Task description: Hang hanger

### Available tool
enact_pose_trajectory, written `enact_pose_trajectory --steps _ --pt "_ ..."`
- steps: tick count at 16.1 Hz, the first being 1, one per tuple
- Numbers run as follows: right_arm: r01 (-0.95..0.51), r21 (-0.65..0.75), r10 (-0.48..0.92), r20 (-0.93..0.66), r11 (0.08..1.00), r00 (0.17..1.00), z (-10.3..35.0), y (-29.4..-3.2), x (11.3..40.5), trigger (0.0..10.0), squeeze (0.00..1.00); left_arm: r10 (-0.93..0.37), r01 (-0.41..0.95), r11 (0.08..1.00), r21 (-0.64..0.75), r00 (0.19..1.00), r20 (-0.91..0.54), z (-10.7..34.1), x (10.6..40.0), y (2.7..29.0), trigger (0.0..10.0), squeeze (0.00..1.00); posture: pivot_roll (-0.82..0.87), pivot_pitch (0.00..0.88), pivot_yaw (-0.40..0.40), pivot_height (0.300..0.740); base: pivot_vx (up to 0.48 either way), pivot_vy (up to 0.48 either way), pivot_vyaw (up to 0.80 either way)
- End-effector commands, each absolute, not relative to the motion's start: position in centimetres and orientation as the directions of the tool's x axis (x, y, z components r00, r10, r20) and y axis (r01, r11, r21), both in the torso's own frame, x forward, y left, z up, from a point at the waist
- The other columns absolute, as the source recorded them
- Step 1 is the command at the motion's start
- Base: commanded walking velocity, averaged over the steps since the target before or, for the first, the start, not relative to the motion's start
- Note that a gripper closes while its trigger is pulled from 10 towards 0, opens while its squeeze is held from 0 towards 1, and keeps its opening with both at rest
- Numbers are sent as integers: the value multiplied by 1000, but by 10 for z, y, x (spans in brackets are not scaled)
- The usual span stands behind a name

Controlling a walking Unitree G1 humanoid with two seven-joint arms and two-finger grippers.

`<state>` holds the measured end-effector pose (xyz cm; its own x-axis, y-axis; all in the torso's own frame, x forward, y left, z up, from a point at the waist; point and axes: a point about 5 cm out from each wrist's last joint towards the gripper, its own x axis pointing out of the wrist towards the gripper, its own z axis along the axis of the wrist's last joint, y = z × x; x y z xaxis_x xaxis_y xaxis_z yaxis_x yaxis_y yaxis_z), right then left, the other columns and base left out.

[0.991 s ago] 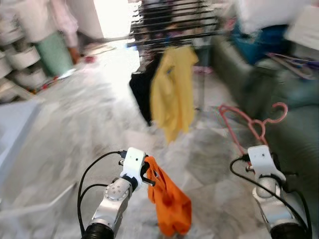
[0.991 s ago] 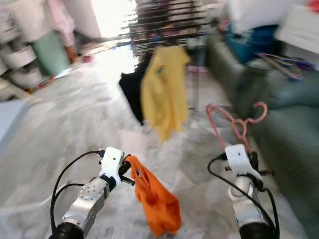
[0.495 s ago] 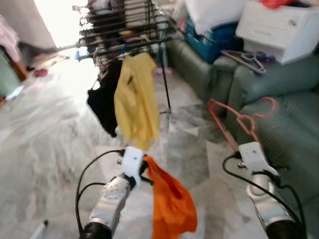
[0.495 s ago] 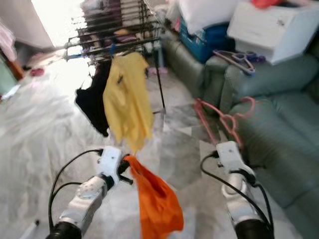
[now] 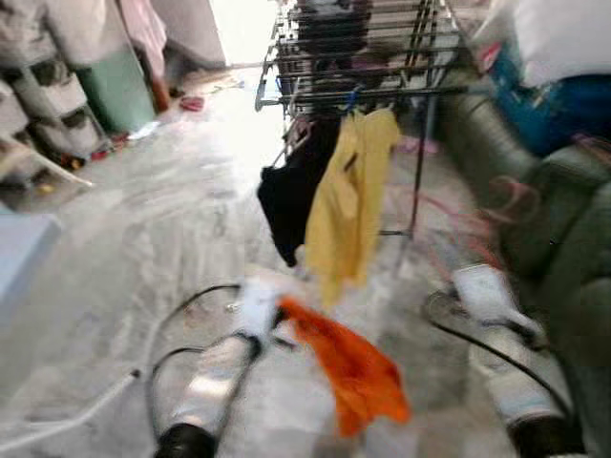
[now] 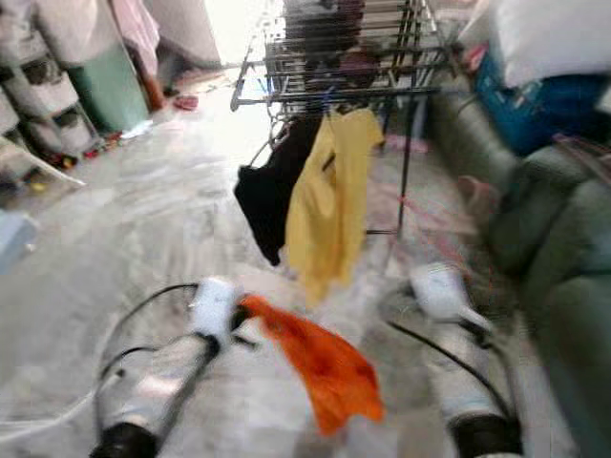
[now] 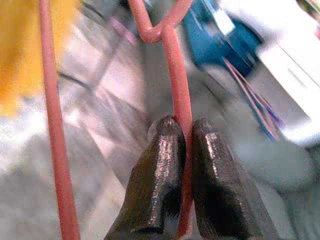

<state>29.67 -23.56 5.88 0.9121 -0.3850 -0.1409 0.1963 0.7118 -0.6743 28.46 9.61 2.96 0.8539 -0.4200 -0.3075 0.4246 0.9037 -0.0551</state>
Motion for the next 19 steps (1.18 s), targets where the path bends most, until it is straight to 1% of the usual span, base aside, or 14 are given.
enact_pose_trajectory --steps 1,3,5,6,11,13,17,19 --pt "207 -685 -415 -152 698 897 58 -247 293 10000 0 -432 435 899 -53 859 -275 37 289 88 10000 0 -165 0 93 740 428 0 800" --pt "208 -680 -428 -171 703 888 54 -249 292 10000 0 -435 438 897 -53 857 -278 37 288 87 10000 0 -161 0 90 740 431 0 578" --pt "225 -657 -440 -182 720 879 54 -249 293 10000 0 -439 443 895 -52 853 -281 36 288 86 10000 0 -161 0 90 740 407 0 0" --pt "235 -642 -443 -183 730 878 55 -249 294 10000 0 -440 444 894 -52 852 -283 36 288 86 10000 0 -160 0 91 740 405 0 -800" --pt "228 -652 -440 -182 724 879 55 -247 295 10000 0 -444 450 892 -49 849 -285 36 288 86 10000 0 -156 0 91 740 403 0 -800" --pt "228 -647 -430 -171 727 886 56 -244 296 10000 0 -431 444 896 -29 851 -300 35 287 87 10000 0 -153 0 92 740 364 0 -259" --pt "218 -657 -428 -176 722 887 54 -243 295 10000 0 -439 450 892 -33 849 -294 35 286 87 10000 0 -148 0 89 740 0 0 0" --pt "212 -682 -432 -168 700 886 56 -248 299 10000 0 -439 449 893 -35 849 -293 35 286 87 10000 0 -145 0 88 740 0 0 0"
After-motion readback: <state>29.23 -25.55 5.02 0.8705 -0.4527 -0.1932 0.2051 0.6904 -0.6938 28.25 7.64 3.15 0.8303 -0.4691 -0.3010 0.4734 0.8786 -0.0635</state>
